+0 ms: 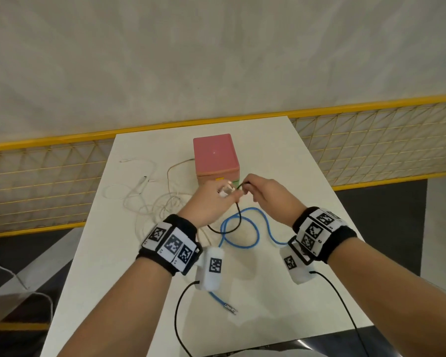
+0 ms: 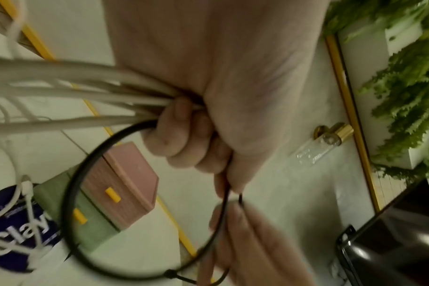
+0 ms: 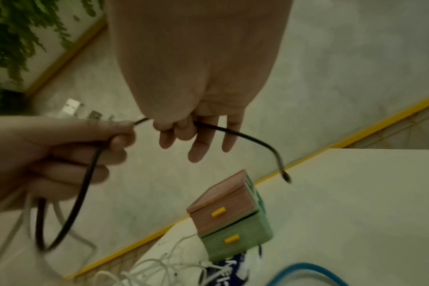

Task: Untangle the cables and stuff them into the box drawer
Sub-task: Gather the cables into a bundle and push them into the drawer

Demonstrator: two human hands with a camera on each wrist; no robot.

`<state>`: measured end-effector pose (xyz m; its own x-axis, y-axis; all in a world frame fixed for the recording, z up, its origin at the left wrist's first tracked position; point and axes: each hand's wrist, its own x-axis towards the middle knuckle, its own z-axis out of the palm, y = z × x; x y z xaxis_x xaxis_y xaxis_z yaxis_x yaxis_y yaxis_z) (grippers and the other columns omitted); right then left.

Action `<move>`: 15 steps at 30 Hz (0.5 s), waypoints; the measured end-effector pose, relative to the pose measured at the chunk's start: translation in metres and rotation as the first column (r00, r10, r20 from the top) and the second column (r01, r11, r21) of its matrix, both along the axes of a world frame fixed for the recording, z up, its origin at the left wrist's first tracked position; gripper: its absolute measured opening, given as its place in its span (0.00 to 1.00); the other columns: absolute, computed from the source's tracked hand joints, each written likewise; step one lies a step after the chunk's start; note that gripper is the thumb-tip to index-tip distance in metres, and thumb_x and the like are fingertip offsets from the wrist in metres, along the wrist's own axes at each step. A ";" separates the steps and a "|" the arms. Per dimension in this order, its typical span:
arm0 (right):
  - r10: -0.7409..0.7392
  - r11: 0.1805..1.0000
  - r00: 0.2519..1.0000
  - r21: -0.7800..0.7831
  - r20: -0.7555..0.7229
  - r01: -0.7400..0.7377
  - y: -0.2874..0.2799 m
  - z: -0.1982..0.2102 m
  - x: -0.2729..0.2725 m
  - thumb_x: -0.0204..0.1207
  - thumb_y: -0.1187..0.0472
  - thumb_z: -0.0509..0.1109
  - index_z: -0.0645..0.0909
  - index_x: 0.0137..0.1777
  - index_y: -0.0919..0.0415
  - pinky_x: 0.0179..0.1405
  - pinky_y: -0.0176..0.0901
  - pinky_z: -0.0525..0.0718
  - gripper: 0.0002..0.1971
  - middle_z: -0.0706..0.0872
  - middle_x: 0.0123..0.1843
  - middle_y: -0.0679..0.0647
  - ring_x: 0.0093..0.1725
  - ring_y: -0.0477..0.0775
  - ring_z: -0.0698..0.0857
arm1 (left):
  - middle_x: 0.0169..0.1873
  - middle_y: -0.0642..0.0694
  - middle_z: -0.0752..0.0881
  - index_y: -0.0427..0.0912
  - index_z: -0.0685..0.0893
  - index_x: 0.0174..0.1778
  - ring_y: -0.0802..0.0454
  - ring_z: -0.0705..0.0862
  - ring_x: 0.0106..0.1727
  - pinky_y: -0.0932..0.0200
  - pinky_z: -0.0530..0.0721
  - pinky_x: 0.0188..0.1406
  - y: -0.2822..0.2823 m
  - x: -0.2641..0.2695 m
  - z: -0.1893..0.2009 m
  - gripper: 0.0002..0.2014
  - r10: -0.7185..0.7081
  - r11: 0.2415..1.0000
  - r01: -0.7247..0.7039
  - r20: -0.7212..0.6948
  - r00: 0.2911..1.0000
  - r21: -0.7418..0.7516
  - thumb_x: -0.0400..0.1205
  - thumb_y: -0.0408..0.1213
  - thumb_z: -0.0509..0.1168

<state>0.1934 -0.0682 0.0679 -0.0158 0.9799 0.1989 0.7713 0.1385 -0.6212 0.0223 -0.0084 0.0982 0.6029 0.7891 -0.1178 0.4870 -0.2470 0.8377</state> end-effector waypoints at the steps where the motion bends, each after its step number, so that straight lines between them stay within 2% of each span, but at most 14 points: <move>1: -0.015 1.000 1.000 -0.025 -0.014 0.015 -0.002 -0.002 0.004 0.86 0.58 0.53 0.73 0.48 0.48 0.41 0.43 0.79 0.09 0.79 0.32 0.46 0.35 0.55 0.81 | 0.42 0.44 0.86 0.41 0.86 0.47 0.53 0.81 0.42 0.64 0.75 0.39 0.003 -0.003 0.006 0.13 0.070 0.997 -0.071 0.041 0.997 0.023 0.82 0.49 0.67; 3: -0.067 0.992 0.998 -0.108 -0.010 0.066 -0.008 -0.011 0.015 0.86 0.56 0.50 0.71 0.45 0.50 0.44 0.54 0.81 0.10 0.80 0.33 0.54 0.37 0.62 0.81 | 0.39 0.54 0.81 0.43 0.85 0.49 0.59 0.78 0.39 0.65 0.74 0.36 0.014 -0.014 0.017 0.11 0.277 0.952 -0.292 0.147 0.950 0.093 0.83 0.48 0.67; 5: -0.099 0.979 0.995 -0.174 0.022 0.102 -0.015 -0.020 0.022 0.87 0.57 0.50 0.72 0.46 0.53 0.42 0.54 0.80 0.11 0.77 0.31 0.52 0.35 0.60 0.79 | 0.34 0.55 0.80 0.43 0.84 0.48 0.56 0.78 0.35 0.63 0.73 0.32 0.024 -0.024 0.021 0.09 0.410 0.871 -0.451 0.219 0.886 0.194 0.82 0.45 0.67; 6: -0.102 0.975 0.994 -0.192 0.039 0.108 -0.016 -0.023 0.023 0.87 0.58 0.50 0.73 0.47 0.54 0.40 0.51 0.78 0.11 0.76 0.30 0.50 0.33 0.57 0.77 | 0.34 0.53 0.80 0.46 0.84 0.51 0.54 0.79 0.35 0.63 0.73 0.32 0.026 -0.027 0.021 0.06 0.422 0.849 -0.463 0.203 0.884 0.254 0.82 0.43 0.67; 7: -0.095 0.975 0.994 -0.198 0.051 0.104 -0.016 -0.024 0.022 0.86 0.59 0.51 0.74 0.47 0.55 0.39 0.49 0.76 0.11 0.75 0.30 0.49 0.31 0.54 0.75 | 0.35 0.52 0.81 0.50 0.83 0.58 0.52 0.80 0.34 0.63 0.75 0.32 0.024 -0.028 0.021 0.09 0.391 0.855 -0.425 0.168 0.905 0.297 0.82 0.42 0.67; 8: -0.081 0.975 0.995 -0.203 0.064 0.093 -0.015 -0.024 0.020 0.86 0.59 0.51 0.75 0.48 0.55 0.38 0.48 0.75 0.11 0.76 0.31 0.50 0.30 0.52 0.74 | 0.37 0.50 0.81 0.56 0.80 0.66 0.52 0.81 0.34 0.61 0.77 0.34 0.019 -0.027 0.019 0.16 0.316 0.885 -0.336 0.114 0.942 0.322 0.82 0.42 0.67; 10: -0.027 0.981 0.997 -0.192 0.068 0.040 -0.009 -0.020 0.011 0.86 0.59 0.52 0.76 0.49 0.56 0.36 0.42 0.73 0.11 0.78 0.33 0.49 0.30 0.49 0.73 | 0.42 0.47 0.85 0.62 0.74 0.73 0.50 0.83 0.39 0.54 0.83 0.44 0.007 -0.018 0.010 0.24 0.092 0.941 -0.071 -0.048 0.995 0.331 0.82 0.44 0.68; 11: 0.017 0.985 0.998 -0.175 0.055 -0.007 -0.006 -0.017 0.006 0.86 0.60 0.53 0.77 0.49 0.57 0.36 0.39 0.72 0.11 0.77 0.34 0.47 0.31 0.47 0.73 | 0.45 0.46 0.86 0.59 0.77 0.71 0.49 0.84 0.44 0.54 0.83 0.47 0.002 -0.012 0.003 0.21 0.002 0.942 0.036 -0.114 0.993 0.333 0.81 0.45 0.69; 13: 0.104 0.991 0.991 -0.095 0.081 -0.096 -0.001 -0.014 -0.001 0.85 0.60 0.57 0.80 0.49 0.60 0.41 0.32 0.70 0.11 0.74 0.39 0.45 0.38 0.46 0.72 | 0.42 0.45 0.87 0.48 0.84 0.51 0.47 0.84 0.44 0.52 0.82 0.44 -0.003 -0.006 -0.010 0.08 -0.033 0.943 0.084 -0.163 0.986 0.323 0.81 0.47 0.69; 14: 0.119 0.992 0.984 -0.056 0.135 -0.112 0.001 -0.014 -0.001 0.84 0.60 0.59 0.83 0.50 0.60 0.43 0.30 0.69 0.10 0.73 0.43 0.46 0.42 0.45 0.72 | 0.39 0.44 0.87 0.44 0.83 0.45 0.46 0.84 0.42 0.51 0.81 0.41 -0.002 -0.006 -0.015 0.10 -0.010 0.949 0.059 -0.157 0.988 0.309 0.81 0.47 0.69; 15: 0.115 0.993 0.974 -0.047 0.197 -0.108 0.003 -0.017 0.001 0.83 0.59 0.61 0.85 0.50 0.60 0.46 0.32 0.70 0.10 0.71 0.45 0.47 0.45 0.46 0.71 | 0.37 0.44 0.86 0.41 0.82 0.43 0.46 0.84 0.39 0.51 0.81 0.39 0.001 -0.009 -0.018 0.12 0.018 0.953 0.033 -0.163 0.986 0.302 0.81 0.47 0.68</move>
<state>0.1940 -0.0649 0.0508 -0.1613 0.9762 0.1452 0.8610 0.2112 -0.4627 0.0136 -0.0075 0.0803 0.6015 0.7984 0.0295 0.6071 -0.4808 0.6326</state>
